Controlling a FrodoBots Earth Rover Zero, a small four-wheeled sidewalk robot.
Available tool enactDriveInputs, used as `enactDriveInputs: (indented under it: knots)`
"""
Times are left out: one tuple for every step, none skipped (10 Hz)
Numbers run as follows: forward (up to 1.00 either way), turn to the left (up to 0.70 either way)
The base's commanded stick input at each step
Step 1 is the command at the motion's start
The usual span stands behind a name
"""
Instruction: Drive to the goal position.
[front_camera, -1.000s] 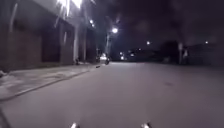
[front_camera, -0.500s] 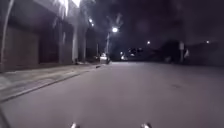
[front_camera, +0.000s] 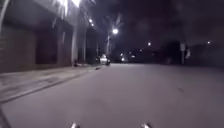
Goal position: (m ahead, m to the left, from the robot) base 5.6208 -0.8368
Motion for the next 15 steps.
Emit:
enactDriveInputs:
  knots:
    - [0.5, 0.0]
    - [0.5, 0.0]
    - [0.5, 0.0]
    - [0.5, 0.0]
    - [0.5, 0.0]
    - [0.5, 0.0]
    - [0.5, 0.0]
    - [0.5, 0.0]
    - [0.5, 0.0]
    - [0.5, 0.0]
    - [0.5, 0.0]
    - [0.5, 0.0]
    - [0.5, 0.0]
    - [0.5, 0.0]
    - [0.5, 0.0]
